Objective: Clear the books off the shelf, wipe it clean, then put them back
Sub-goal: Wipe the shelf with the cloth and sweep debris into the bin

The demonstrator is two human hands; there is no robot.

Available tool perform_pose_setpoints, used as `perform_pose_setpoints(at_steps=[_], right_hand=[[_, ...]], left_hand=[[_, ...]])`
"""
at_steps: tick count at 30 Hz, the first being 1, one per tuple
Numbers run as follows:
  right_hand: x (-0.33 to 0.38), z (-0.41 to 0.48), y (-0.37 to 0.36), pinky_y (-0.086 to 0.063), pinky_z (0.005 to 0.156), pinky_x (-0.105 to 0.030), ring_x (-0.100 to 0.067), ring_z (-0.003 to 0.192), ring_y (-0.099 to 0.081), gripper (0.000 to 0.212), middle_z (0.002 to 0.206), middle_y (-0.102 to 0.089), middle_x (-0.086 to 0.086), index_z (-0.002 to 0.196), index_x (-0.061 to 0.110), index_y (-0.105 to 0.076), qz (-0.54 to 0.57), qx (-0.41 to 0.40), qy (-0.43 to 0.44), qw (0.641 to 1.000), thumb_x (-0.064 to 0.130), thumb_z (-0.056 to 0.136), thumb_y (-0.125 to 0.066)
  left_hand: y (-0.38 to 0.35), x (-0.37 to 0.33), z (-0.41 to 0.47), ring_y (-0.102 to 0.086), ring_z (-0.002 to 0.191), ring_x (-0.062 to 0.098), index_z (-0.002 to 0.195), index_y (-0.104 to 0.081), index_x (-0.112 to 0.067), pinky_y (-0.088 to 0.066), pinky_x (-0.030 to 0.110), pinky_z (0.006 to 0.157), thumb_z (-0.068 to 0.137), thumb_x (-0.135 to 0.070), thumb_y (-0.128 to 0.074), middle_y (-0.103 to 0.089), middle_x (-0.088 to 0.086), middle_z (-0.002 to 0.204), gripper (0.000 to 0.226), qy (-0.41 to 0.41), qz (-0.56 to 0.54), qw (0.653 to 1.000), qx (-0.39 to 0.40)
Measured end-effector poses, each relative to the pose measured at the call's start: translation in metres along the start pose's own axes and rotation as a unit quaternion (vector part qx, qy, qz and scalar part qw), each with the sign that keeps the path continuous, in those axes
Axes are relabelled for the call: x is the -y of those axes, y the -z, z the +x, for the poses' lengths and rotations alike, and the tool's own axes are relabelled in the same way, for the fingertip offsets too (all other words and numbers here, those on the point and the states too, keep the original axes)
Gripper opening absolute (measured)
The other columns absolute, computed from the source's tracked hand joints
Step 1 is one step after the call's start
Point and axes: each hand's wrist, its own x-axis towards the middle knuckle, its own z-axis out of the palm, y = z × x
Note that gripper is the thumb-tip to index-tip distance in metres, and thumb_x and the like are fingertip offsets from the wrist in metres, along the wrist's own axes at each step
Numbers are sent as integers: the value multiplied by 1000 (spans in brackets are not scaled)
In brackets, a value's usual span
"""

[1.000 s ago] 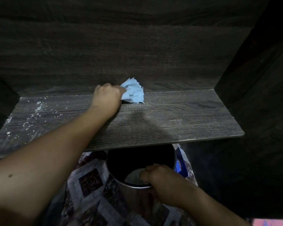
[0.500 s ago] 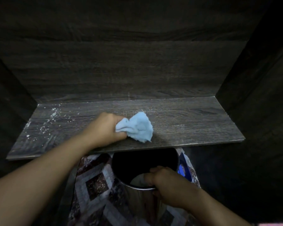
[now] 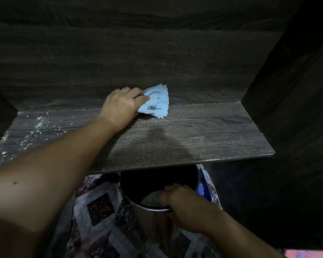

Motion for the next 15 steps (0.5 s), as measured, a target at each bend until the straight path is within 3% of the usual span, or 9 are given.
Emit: perform_pose_setpoints(at_steps=[3, 6, 9, 15], right_hand=[[0, -2, 1, -41, 88, -38, -30, 106, -51, 34, 113, -57, -9, 118, 16, -56, -2, -2, 1, 1000, 13, 84, -53], [1, -4, 0, -40, 87, -36, -30, 105, -52, 34, 113, -57, -9, 118, 18, -58, 13, -5, 7, 1000, 13, 84, -54], [5, -6, 0, -39, 84, -35, -30, 103, -52, 29, 110, -57, -8, 114, 20, -58, 16, -5, 13, 1000, 15, 86, -56], [19, -14, 2, -39, 88, -33, -27, 107, -51, 33, 114, -57, -6, 118, 21, -59, 21, 5, 25, 999, 13, 86, -56]], left_hand=[[-7, -10, -6, -60, 86, 36, 114, -67, -13, -49, 43, 75, 82, -23, -68, -66, 14, 106, 33, 68, -32, 994, 77], [-1, -23, -9, -59, 91, 36, 111, -67, -14, -44, 37, 77, 82, -20, -67, -65, 14, 105, 31, 125, -60, 986, 93], [15, -28, -18, -60, 96, 34, 115, -64, -18, -40, 34, 74, 84, -23, -62, -64, 11, 107, 31, 137, -92, 977, 136], [52, -54, -53, -62, 95, 32, 101, -63, -21, -36, 31, 71, 84, -25, -57, -69, 6, 99, 18, 125, -129, 963, 203]])
